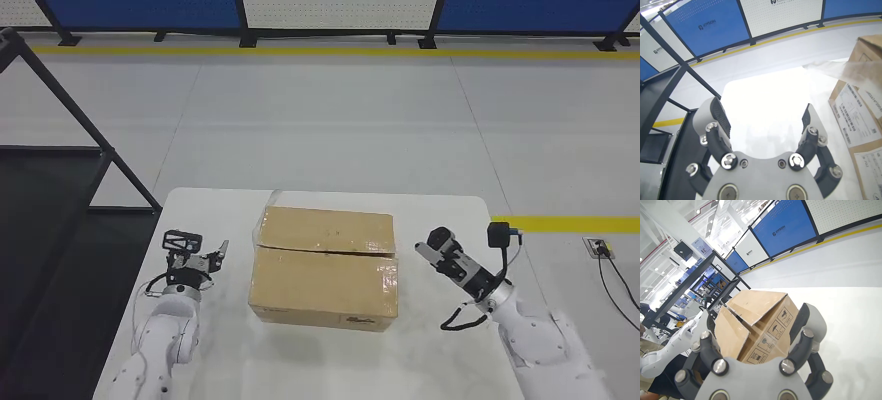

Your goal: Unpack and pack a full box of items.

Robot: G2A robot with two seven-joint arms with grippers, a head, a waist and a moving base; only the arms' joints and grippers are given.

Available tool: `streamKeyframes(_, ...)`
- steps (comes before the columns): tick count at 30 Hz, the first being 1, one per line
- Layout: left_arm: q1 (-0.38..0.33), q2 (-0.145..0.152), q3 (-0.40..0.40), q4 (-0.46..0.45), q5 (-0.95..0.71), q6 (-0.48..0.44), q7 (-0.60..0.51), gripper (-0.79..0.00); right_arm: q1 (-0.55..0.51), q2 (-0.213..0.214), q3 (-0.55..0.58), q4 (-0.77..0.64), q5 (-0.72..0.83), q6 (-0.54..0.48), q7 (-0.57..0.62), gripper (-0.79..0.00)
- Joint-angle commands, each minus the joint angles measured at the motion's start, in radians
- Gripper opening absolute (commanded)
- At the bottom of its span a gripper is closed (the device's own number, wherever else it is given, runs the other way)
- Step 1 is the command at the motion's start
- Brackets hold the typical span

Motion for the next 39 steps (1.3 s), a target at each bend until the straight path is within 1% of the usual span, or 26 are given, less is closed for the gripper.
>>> streamKeyframes(1, -0.044, -0.005, 0.024, 0.062, 0.041, -0.027, 0.029, 0.0, -0.003, 0.0, -0.002, -0.009, -0.003, 0.012, -0.005, 0.0)
streamKeyframes(2, -0.066, -0.006, 0.032, 0.095, 0.064, -0.018, 0.048, 0.0, -0.004, 0.0, -0.004, -0.009, -0.002, 0.018, -0.009, 0.0)
streamKeyframes(7, -0.164, -0.018, 0.098, 0.237, 0.163, -0.047, 0.182, 0.0, -0.012, 0.0, -0.007, -0.005, 0.003, 0.022, -0.025, 0.0)
streamKeyframes(11, -0.245, -0.036, 0.157, 0.359, 0.196, -0.057, 0.267, 0.0, -0.032, 0.001, 0.001, -0.005, 0.007, 0.016, -0.041, 0.0)
streamKeyframes(14, -0.306, -0.052, 0.203, 0.442, 0.231, -0.041, 0.305, 0.0, -0.05, 0.003, 0.009, -0.009, 0.01, 0.012, -0.054, 0.0)
streamKeyframes(18, -0.374, -0.077, 0.257, 0.531, 0.24, -0.056, 0.344, 0.0, -0.077, 0.005, 0.022, -0.02, 0.011, 0.01, -0.071, 0.0)
streamKeyframes(22, -0.432, -0.101, 0.306, 0.616, 0.273, -0.02, 0.372, 0.0, -0.101, 0.007, 0.033, -0.032, 0.011, 0.012, -0.082, 0.0)
streamKeyframes(25, -0.469, -0.118, 0.329, 0.676, 0.264, -0.018, 0.392, 0.0, -0.115, 0.008, 0.041, -0.04, 0.011, 0.01, -0.09, 0.0)
streamKeyframes(30, -0.51, -0.146, 0.343, 0.753, 0.225, 0.042, 0.462, 0.0, -0.129, 0.01, 0.043, -0.052, 0.008, 0.014, -0.093, 0.0)
streamKeyframes(35, -0.527, -0.171, 0.339, 0.798, 0.157, 0.114, 0.545, 0.0, -0.13, 0.01, 0.038, -0.057, 0.005, 0.021, -0.091, 0.0)
streamKeyframes(39, -0.526, -0.183, 0.325, 0.826, 0.117, 0.188, 0.614, 0.0, -0.119, 0.01, 0.031, -0.055, 0.006, 0.024, -0.082, 0.0)
